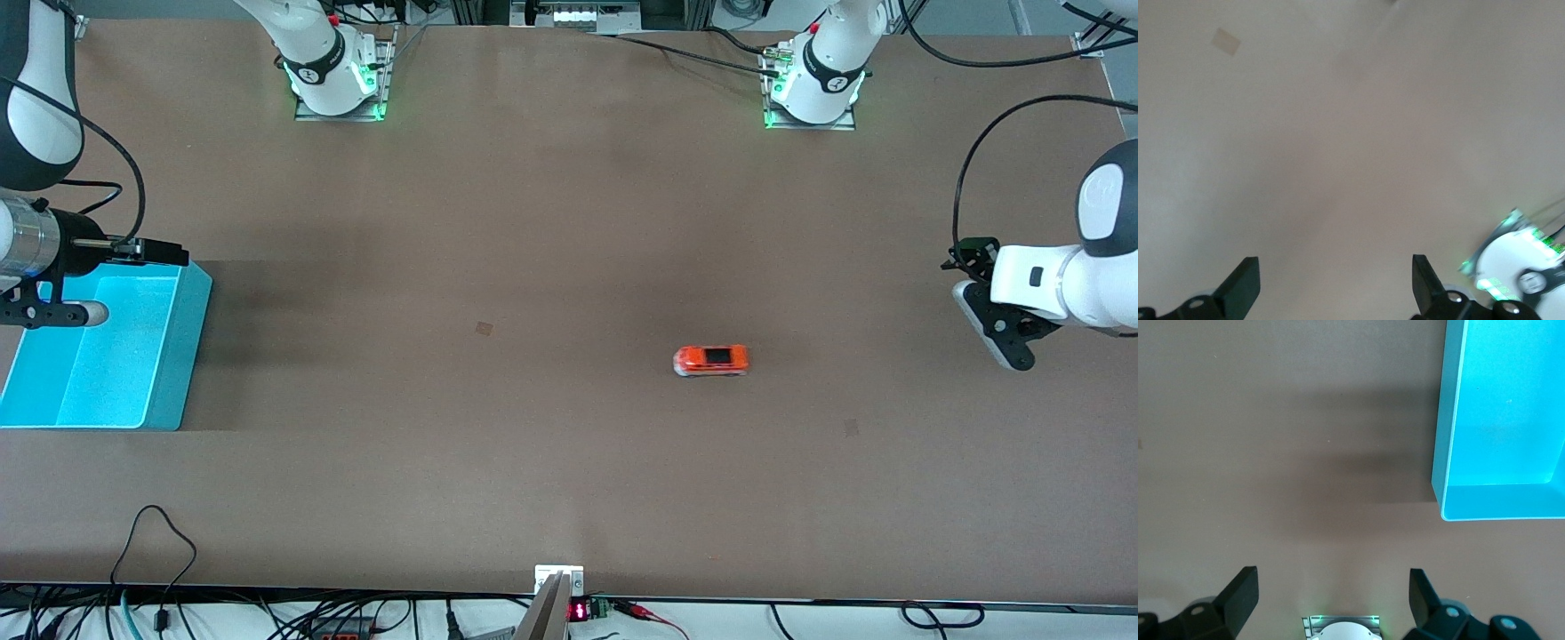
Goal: Wind up bus and store in blue box
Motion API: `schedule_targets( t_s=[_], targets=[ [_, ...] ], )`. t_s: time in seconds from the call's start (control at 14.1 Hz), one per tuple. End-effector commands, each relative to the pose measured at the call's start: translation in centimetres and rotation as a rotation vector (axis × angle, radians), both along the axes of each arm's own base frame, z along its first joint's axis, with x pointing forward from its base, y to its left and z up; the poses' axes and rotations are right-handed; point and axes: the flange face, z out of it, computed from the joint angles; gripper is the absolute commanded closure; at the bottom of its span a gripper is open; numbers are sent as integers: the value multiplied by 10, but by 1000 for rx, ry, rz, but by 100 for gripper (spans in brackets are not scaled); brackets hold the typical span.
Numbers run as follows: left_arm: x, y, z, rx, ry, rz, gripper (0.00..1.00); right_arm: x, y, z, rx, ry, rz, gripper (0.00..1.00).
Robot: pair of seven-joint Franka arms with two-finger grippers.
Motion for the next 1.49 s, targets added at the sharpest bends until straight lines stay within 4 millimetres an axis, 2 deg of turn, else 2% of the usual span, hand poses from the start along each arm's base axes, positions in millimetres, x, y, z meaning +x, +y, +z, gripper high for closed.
schedule_targets(
  t_s=[0.0,0.14,0.28,0.43,0.5,0.57,0.71,0.92,1.07,1.14,1.35,1.42],
  targets=[
    [5,-15,47,49,-40,197,0,0,-2,7,4,-5,-15,0],
    [-1,-36,75,84,-85,237,0,0,-2,7,6,-5,-16,0],
    [-9,-53,91,120,-113,265,0,0,-2,6,6,-4,-16,0],
    [-25,-48,111,163,-147,339,0,0,-2,6,6,-4,-16,0],
    [-33,-52,121,191,-179,393,0,0,-2,6,6,-5,-17,0],
    [-35,-47,120,217,-183,467,0,0,-6,6,6,-6,-22,0],
    [-46,-50,121,225,-205,595,0,0,-14,4,16,-4,-13,0],
    [-67,-34,118,159,-272,870,0,-1,-19,5,19,-7,-6,0],
    [-87,-34,121,145,-302,864,0,-1,-27,4,30,-8,22,0],
    [-91,-35,122,148,-293,859,0,0,-28,1,35,-6,39,0],
    [-84,-41,127,166,-290,840,0,-1,-36,0,56,-12,79,0],
    [-83,-42,128,175,-296,823,0,0,-32,-1,65,-11,108,0]
  ],
)
